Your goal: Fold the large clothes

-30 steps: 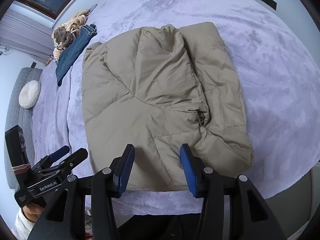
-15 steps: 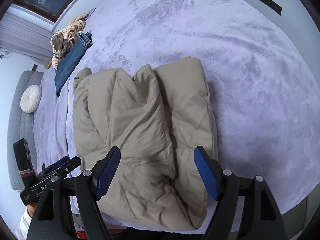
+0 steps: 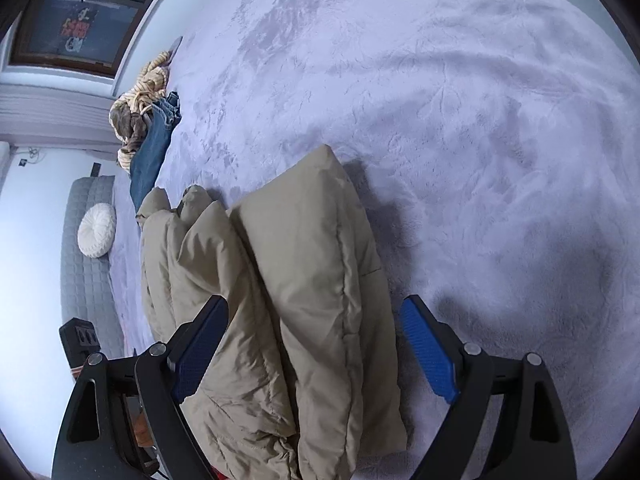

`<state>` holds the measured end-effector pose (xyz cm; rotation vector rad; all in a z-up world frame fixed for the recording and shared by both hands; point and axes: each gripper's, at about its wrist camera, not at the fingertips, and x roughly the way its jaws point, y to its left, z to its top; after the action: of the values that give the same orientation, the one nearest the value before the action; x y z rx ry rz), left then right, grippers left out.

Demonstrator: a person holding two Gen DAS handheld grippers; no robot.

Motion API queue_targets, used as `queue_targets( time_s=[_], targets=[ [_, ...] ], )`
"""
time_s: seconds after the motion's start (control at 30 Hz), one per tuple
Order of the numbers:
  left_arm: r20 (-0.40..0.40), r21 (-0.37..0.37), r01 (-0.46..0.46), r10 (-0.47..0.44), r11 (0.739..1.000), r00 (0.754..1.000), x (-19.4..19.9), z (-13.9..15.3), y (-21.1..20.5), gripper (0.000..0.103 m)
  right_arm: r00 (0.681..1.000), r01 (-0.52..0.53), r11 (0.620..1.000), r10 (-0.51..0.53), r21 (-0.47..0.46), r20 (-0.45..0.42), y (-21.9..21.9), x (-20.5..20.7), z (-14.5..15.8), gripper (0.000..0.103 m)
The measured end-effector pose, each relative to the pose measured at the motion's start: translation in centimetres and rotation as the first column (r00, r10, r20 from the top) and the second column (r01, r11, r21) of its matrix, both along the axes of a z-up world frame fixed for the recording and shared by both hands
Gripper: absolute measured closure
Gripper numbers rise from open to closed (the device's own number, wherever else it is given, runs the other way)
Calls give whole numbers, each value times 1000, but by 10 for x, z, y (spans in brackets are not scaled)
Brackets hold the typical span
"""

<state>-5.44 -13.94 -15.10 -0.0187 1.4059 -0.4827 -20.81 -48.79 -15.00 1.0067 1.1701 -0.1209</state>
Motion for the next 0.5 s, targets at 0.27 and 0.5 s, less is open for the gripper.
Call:
queue_targets(
  time_s=[0.27, 0.5],
  targets=[
    [-26, -24, 13, -14, 1000, 1000, 9, -7, -2, 0, 997, 71, 974, -79, 216, 28, -13, 9, -54, 10],
    [-64, -124, 8, -16, 992, 998, 29, -11, 11, 0, 988, -30, 957, -15, 289, 154, -3, 28, -44, 0]
  ],
)
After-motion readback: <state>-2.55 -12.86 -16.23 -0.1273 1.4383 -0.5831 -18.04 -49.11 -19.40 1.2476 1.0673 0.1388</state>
